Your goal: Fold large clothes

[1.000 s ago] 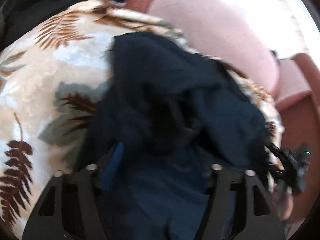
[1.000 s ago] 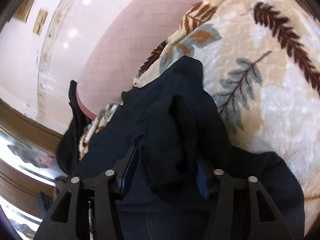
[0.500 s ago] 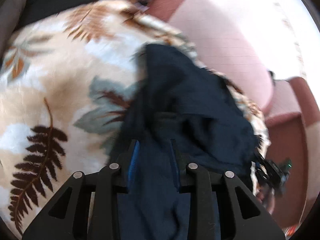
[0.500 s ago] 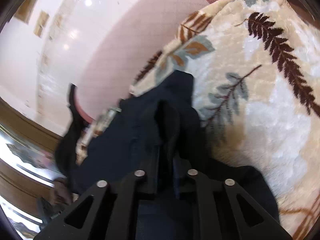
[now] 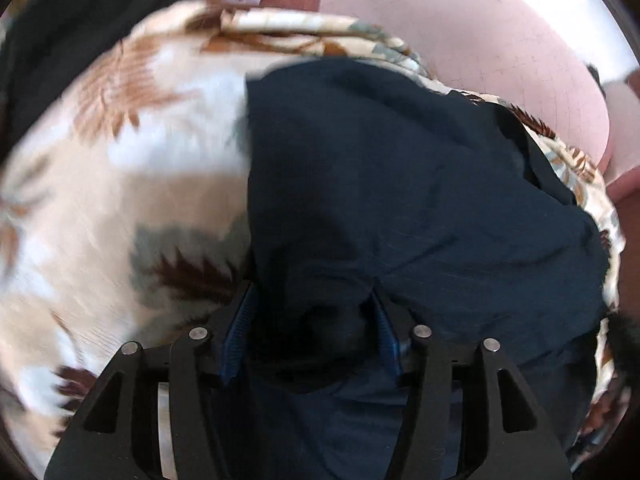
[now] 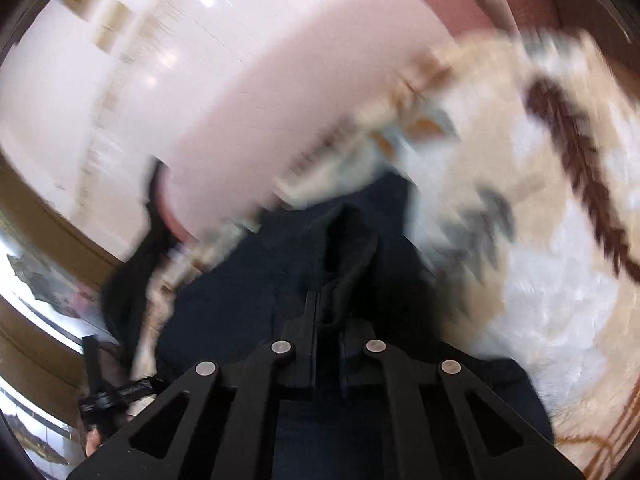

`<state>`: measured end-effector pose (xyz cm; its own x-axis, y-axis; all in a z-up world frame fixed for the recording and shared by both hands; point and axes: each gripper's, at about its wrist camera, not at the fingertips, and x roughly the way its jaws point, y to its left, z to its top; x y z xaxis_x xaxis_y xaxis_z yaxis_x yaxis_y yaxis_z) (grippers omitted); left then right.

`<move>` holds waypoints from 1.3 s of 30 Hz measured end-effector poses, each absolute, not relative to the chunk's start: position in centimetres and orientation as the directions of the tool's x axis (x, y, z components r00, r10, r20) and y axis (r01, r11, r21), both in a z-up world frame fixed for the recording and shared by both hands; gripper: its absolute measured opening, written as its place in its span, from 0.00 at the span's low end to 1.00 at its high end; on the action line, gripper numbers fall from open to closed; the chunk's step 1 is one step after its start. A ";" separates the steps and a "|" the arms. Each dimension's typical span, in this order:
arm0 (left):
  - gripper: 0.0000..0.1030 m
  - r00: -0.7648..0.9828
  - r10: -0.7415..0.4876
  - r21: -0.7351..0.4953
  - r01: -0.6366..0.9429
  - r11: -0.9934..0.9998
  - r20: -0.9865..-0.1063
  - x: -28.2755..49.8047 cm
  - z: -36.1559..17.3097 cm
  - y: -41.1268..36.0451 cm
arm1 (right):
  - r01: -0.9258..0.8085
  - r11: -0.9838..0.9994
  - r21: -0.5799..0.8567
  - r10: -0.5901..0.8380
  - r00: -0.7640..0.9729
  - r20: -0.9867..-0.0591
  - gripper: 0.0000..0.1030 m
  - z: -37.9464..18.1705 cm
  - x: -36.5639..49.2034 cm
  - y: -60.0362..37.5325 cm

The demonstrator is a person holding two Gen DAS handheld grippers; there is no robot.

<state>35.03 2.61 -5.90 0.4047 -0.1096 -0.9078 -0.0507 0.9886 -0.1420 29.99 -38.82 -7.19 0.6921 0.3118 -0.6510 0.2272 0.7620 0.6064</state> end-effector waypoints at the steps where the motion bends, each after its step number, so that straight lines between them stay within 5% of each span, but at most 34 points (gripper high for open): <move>1: 0.54 0.417 -0.123 -0.156 -0.047 0.987 -0.901 34.7 -5.7 2.9 | 0.273 0.773 0.573 0.304 0.633 -0.712 0.06 -8.8 30.5 -38.9; 10: 0.53 0.486 -0.144 -0.124 0.074 0.990 -0.862 28.8 -2.0 1.4 | 0.187 0.752 0.632 0.283 0.775 -0.565 0.21 -4.6 25.5 -38.2; 12: 0.53 0.458 -0.104 -0.076 0.080 0.994 -0.883 28.7 -3.6 0.4 | 0.201 0.770 0.605 0.303 0.719 -0.625 0.21 -6.2 25.9 -37.2; 15: 0.53 0.398 -0.065 -0.050 0.048 0.998 -0.915 29.0 -5.9 0.0 | 0.263 0.779 0.570 0.325 0.608 -0.725 0.06 -9.7 27.2 -36.1; 39: 0.54 0.275 -0.164 -0.115 0.188 0.975 -0.947 9.3 -3.9 2.3 | 0.240 0.819 0.521 0.422 0.363 -0.831 0.38 -6.2 6.2 -30.0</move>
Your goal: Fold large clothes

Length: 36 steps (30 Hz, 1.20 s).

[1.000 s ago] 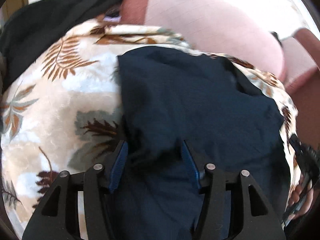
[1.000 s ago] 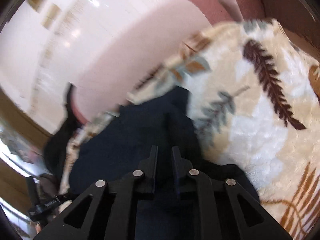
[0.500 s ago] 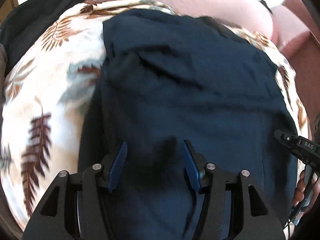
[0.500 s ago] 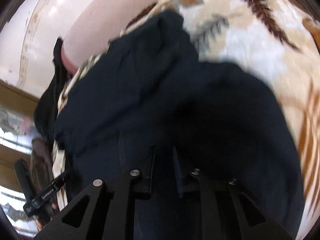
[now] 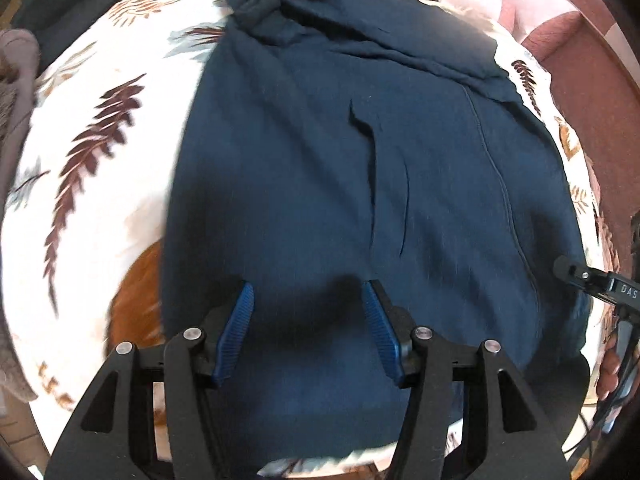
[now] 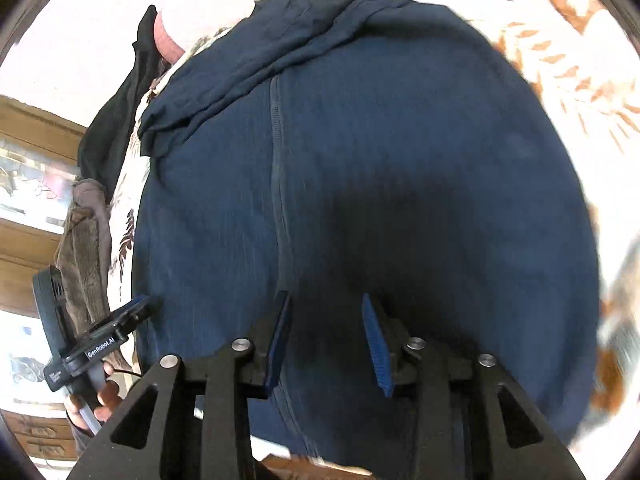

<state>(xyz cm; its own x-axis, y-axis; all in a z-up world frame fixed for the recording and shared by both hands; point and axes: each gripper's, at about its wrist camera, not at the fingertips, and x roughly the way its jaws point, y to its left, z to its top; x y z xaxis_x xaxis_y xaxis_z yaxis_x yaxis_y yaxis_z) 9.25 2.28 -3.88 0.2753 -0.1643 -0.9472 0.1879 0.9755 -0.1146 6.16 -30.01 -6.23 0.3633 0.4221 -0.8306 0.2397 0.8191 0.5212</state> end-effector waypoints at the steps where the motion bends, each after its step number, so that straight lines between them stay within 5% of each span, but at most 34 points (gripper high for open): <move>1: 0.54 0.277 -0.166 -0.118 0.180 0.976 -0.946 8.9 -3.4 3.1 | 0.242 0.818 0.522 0.419 0.371 -0.828 0.38 -5.8 5.6 -30.4; 5: 0.58 0.316 -0.135 -0.100 0.124 0.987 -0.939 8.3 -1.8 6.7 | 0.270 0.813 0.515 0.383 0.419 -0.823 0.50 -3.8 3.1 -33.1; 13: 0.58 0.249 -0.101 -0.094 0.039 0.995 -0.963 6.9 -3.5 11.4 | 0.399 0.787 0.471 0.294 0.429 -0.854 0.52 -4.7 -0.9 -39.6; 18: 0.58 0.179 -0.155 -0.155 0.015 0.988 -0.971 6.4 -5.0 12.6 | 0.376 0.731 0.569 0.421 0.408 -0.810 0.52 -7.5 -1.6 -39.6; 24: 0.78 0.154 -0.199 -0.199 0.015 0.980 -0.968 5.5 -6.3 11.9 | 0.272 0.730 0.627 0.496 0.420 -0.760 0.52 -7.8 -0.9 -37.9; 31: 0.79 0.122 -0.240 -0.228 0.103 0.968 -0.963 3.7 -6.9 9.1 | 0.241 0.721 0.650 0.537 0.399 -0.743 0.52 -8.9 -0.4 -37.9; 33: 0.74 0.119 -0.233 -0.219 0.122 0.968 -0.965 3.3 -6.7 8.5 | 0.243 0.701 0.670 0.560 0.394 -0.729 0.51 -9.3 -0.2 -38.0; 36: 0.37 0.130 -0.208 -0.188 0.149 0.971 -0.969 3.0 -6.2 7.7 | 0.193 0.749 0.634 0.544 0.368 -0.754 0.36 -9.3 -0.4 -37.4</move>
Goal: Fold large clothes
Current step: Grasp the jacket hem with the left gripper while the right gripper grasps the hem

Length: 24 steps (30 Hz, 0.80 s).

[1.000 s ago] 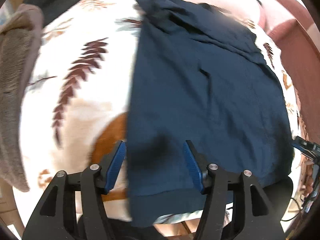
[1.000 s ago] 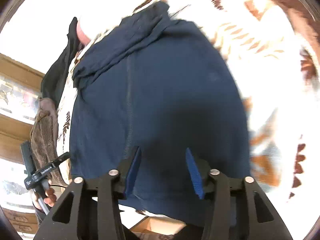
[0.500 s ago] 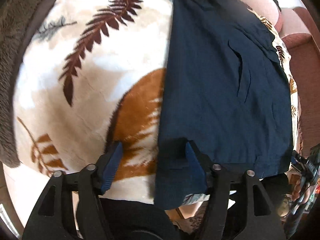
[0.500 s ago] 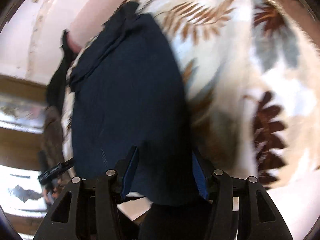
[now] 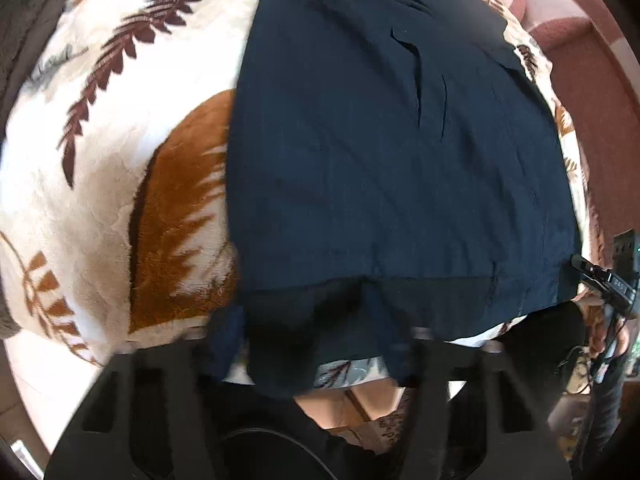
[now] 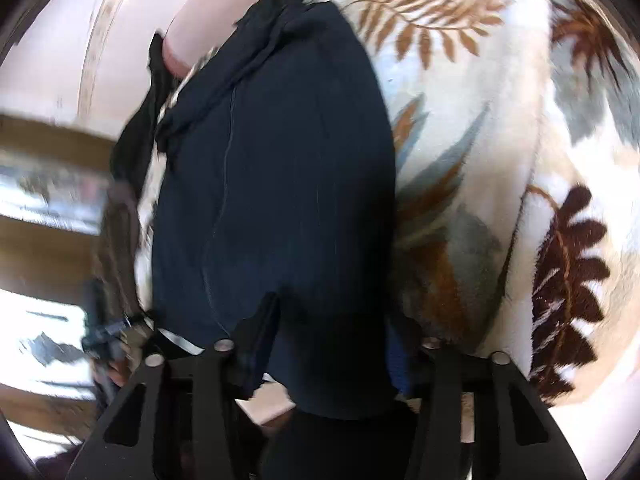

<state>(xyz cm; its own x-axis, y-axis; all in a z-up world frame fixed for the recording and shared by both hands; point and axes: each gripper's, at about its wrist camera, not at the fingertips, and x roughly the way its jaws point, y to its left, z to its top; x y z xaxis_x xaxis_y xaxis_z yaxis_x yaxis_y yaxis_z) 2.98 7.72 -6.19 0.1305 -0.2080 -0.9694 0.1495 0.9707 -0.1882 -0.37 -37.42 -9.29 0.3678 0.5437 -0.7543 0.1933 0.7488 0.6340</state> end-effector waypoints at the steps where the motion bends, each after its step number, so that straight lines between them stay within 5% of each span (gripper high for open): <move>1: 0.17 0.124 -0.230 -0.210 0.154 0.966 -0.965 3.1 -5.8 7.9 | 0.170 0.773 0.611 0.533 0.349 -0.771 0.20 -9.2 -0.3 -36.9; 2: 0.10 0.108 -0.264 -0.247 0.147 0.958 -0.959 3.2 -5.7 7.7 | 0.153 0.771 0.619 0.546 0.341 -0.765 0.11 -9.1 -0.3 -36.6; 5: 0.10 0.134 -0.275 -0.253 0.165 0.953 -0.952 3.2 -4.7 7.4 | 0.099 0.774 0.626 0.556 0.367 -0.746 0.11 -7.6 -0.5 -36.3; 8: 0.11 0.118 -0.292 -0.269 0.178 0.946 -0.949 3.5 -5.2 7.4 | 0.118 0.740 0.663 0.587 0.370 -0.720 0.21 -7.7 -0.2 -36.6; 11: 0.26 0.081 -0.292 -0.277 0.160 0.948 -0.953 3.5 -6.2 8.1 | 0.154 0.734 0.661 0.598 0.315 -0.737 0.34 -9.2 -0.1 -36.8; 13: 0.37 0.066 -0.335 -0.324 0.140 0.936 -0.940 3.5 -6.6 8.3 | 0.162 0.715 0.680 0.622 0.296 -0.724 0.34 -10.2 -0.2 -36.7; 15: 0.37 0.066 -0.343 -0.332 0.134 0.934 -0.937 3.6 -6.4 7.9 | 0.151 0.728 0.668 0.609 0.304 -0.733 0.22 -10.2 -0.1 -36.4; 17: 0.08 0.076 -0.333 -0.320 0.153 0.935 -0.940 3.8 -6.1 7.6 | 0.129 0.726 0.676 0.614 0.321 -0.721 0.13 -9.4 -0.4 -36.6; 24: 0.07 0.148 -0.462 -0.446 0.133 0.885 -0.874 4.6 -2.4 8.0 | -0.004 0.715 0.699 0.634 0.425 -0.646 0.11 -4.7 -0.6 -36.3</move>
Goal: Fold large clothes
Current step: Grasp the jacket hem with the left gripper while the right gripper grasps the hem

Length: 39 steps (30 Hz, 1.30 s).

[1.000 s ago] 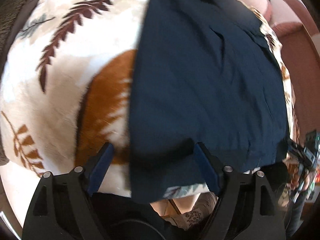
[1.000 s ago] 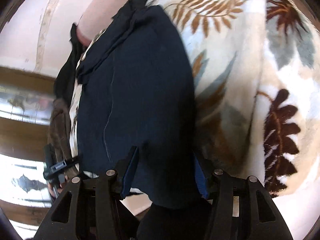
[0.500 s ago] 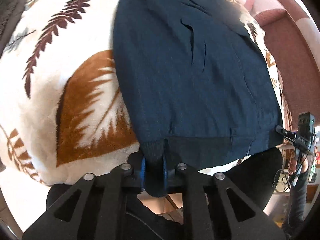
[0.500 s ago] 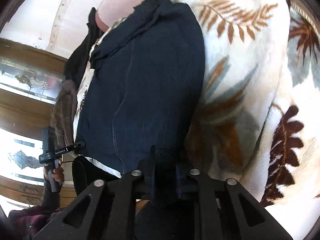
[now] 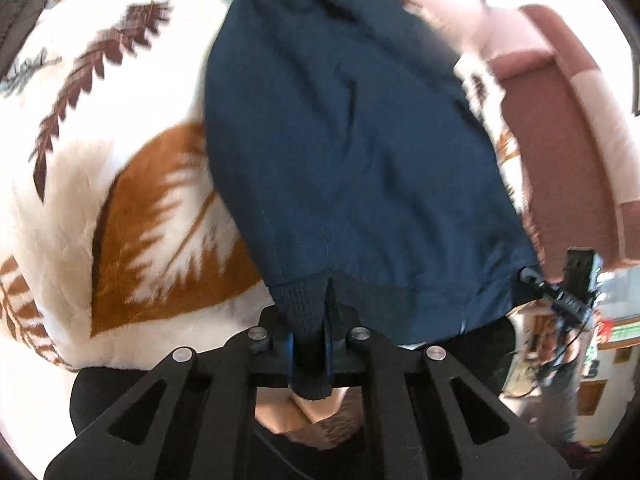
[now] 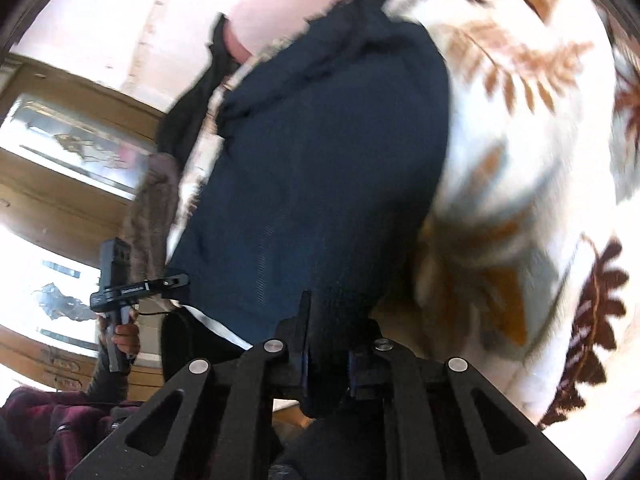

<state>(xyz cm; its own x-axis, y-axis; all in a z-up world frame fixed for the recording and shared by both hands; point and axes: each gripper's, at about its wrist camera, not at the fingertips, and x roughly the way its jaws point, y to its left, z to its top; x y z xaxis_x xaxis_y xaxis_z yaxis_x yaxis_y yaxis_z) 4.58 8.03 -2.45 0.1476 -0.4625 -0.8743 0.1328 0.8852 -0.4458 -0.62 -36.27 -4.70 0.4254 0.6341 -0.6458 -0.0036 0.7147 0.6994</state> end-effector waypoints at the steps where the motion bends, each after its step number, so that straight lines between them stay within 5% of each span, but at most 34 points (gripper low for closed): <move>1: 0.07 0.164 -0.480 -0.463 0.130 0.877 -0.862 5.0 -1.8 8.1 | -0.023 0.706 0.708 0.638 0.453 -0.622 0.11 -3.8 -0.4 -36.3; 18: 0.07 0.430 -0.513 -0.557 0.028 0.830 -0.743 18.3 3.7 9.7 | -0.098 0.593 0.799 0.612 0.701 -0.367 0.11 2.3 11.8 -39.1; 39: 0.08 0.465 -0.384 -0.488 -0.123 0.864 -0.798 42.9 -0.8 6.6 | 0.168 0.419 0.892 0.476 0.797 -0.373 0.15 -5.0 37.1 -43.5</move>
<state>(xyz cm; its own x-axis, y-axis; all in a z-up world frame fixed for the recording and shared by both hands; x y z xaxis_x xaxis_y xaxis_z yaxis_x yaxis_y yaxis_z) 42.91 6.63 -0.84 0.4654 -0.3836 -0.7976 -0.1230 0.8644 -0.4875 37.05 -43.53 -5.01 0.7965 0.4755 -0.3734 0.1681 0.4190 0.8923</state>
